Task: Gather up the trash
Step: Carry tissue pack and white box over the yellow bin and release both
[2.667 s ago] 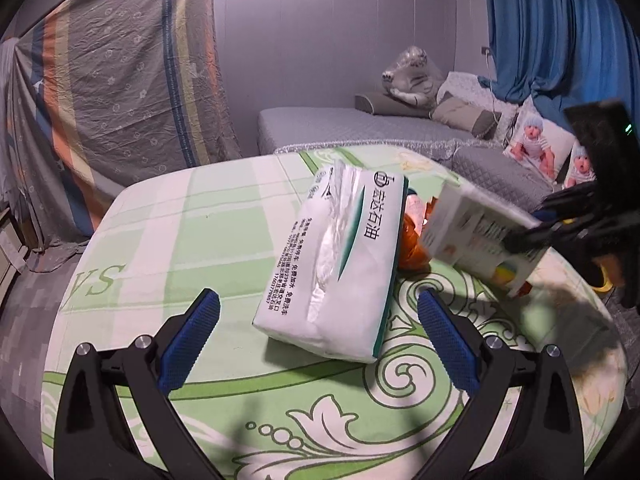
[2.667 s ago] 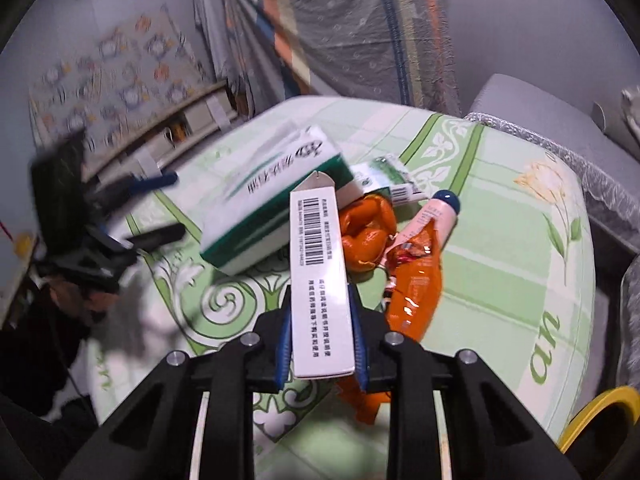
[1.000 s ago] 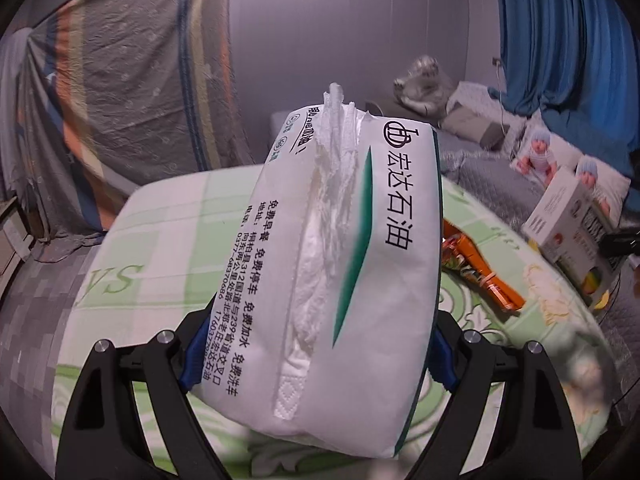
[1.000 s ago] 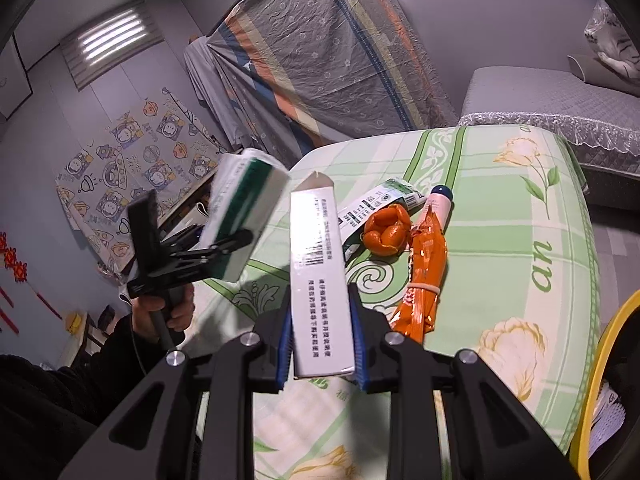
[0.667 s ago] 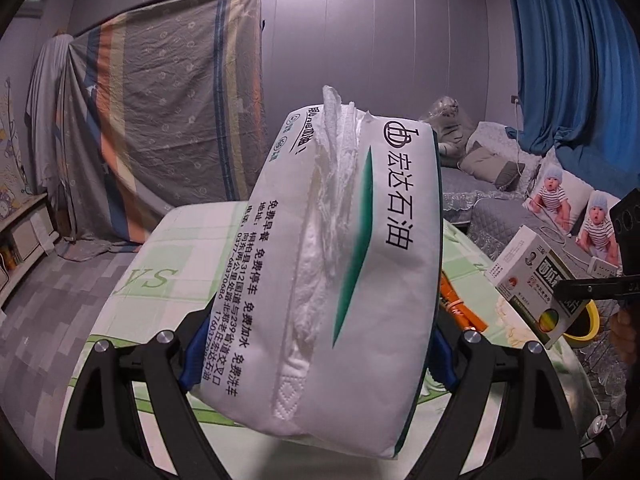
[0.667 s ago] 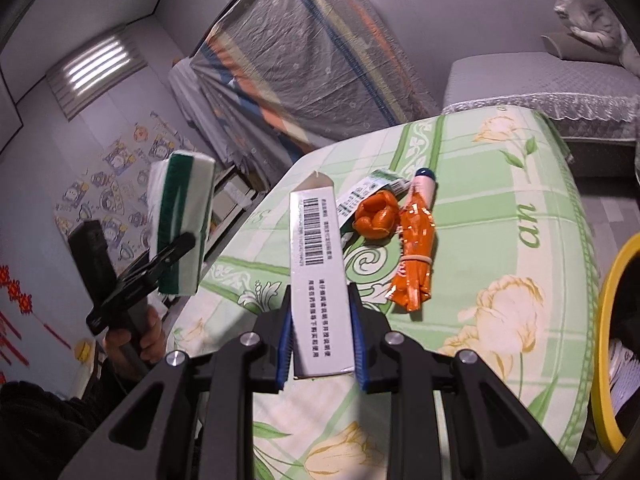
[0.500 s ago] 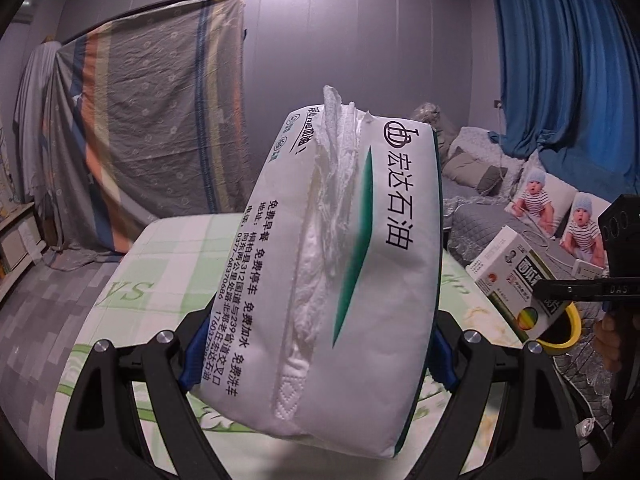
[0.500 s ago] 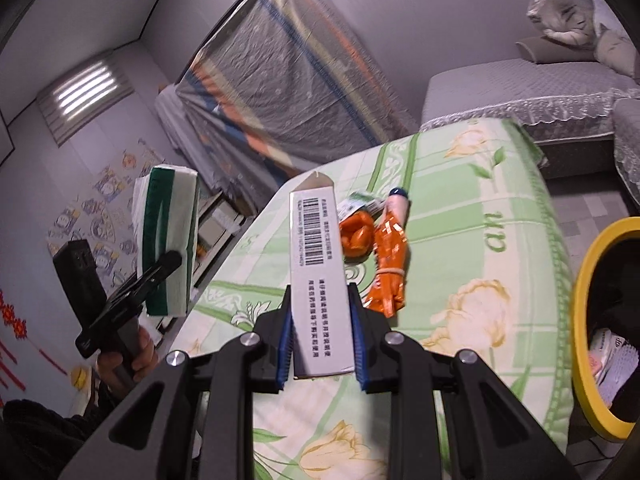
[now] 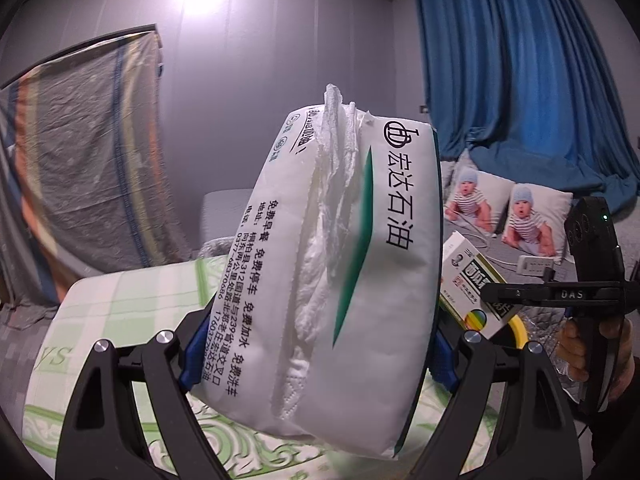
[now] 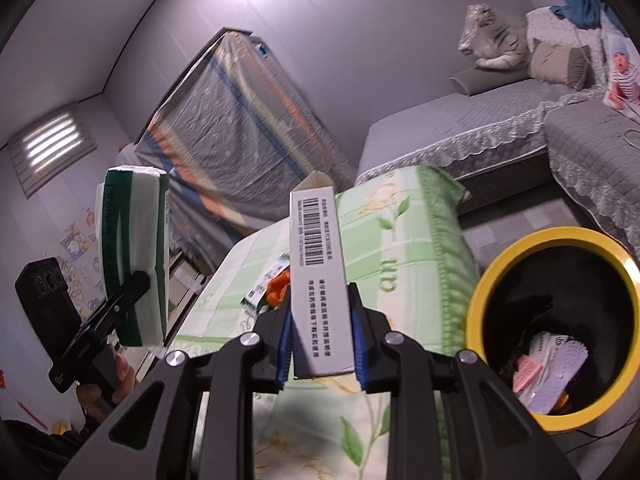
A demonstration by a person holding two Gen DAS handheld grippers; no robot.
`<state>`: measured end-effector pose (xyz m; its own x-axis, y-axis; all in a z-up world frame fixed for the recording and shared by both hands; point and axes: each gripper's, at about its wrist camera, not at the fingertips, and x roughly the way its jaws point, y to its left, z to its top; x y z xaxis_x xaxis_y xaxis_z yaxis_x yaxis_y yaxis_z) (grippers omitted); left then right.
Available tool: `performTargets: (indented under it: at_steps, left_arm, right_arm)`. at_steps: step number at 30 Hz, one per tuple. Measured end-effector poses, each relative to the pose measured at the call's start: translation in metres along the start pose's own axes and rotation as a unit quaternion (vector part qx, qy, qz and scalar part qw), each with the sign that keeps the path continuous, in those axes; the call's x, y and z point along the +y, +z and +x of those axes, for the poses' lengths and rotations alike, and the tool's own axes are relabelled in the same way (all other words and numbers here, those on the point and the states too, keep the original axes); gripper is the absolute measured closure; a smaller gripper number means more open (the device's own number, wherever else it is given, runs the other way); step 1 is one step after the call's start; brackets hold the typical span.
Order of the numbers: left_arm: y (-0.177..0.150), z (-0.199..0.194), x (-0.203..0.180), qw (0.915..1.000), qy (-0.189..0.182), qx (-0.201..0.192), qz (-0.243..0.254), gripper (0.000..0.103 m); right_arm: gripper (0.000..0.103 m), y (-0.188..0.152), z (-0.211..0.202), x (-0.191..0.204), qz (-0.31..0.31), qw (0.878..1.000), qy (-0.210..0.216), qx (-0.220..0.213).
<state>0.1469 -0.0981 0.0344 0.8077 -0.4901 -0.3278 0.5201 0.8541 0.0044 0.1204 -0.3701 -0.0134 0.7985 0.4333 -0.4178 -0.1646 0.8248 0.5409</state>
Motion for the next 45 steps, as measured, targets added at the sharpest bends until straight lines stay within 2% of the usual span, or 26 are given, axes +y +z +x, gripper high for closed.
performTargets:
  at_steps: [5,17,25,33,38,45]
  left_arm:
    - [0.006,0.018,-0.032,0.9994,-0.032,-0.001,0.017,0.022]
    - [0.012,0.066,-0.073,0.9958,-0.087,0.020,0.018,0.022]
    - [0.005,0.094,-0.092,0.9929,-0.109,0.040,0.023,0.022]
    - [-0.004,0.125,-0.116,0.9907,-0.116,0.064,0.031,0.022]
    - [-0.014,0.157,-0.131,0.9876,-0.121,0.094,0.033,0.022]
    - [-0.036,0.204,-0.149,0.9806,-0.131,0.144,0.028,0.022]
  right_arm:
    - [0.080,0.005,-0.023,-0.026,0.019,0.999,-0.031,-0.038]
    - [0.080,0.005,-0.063,-0.065,0.034,0.988,-0.113,-0.102]
    - [0.080,-0.002,-0.066,-0.098,0.060,0.983,-0.139,-0.105]
    - [0.080,-0.009,-0.069,-0.124,0.084,0.978,-0.158,-0.106]
    - [0.080,-0.011,-0.067,-0.138,0.090,0.971,-0.196,-0.103]
    - [0.080,-0.018,-0.055,-0.161,0.114,0.965,-0.220,-0.082]
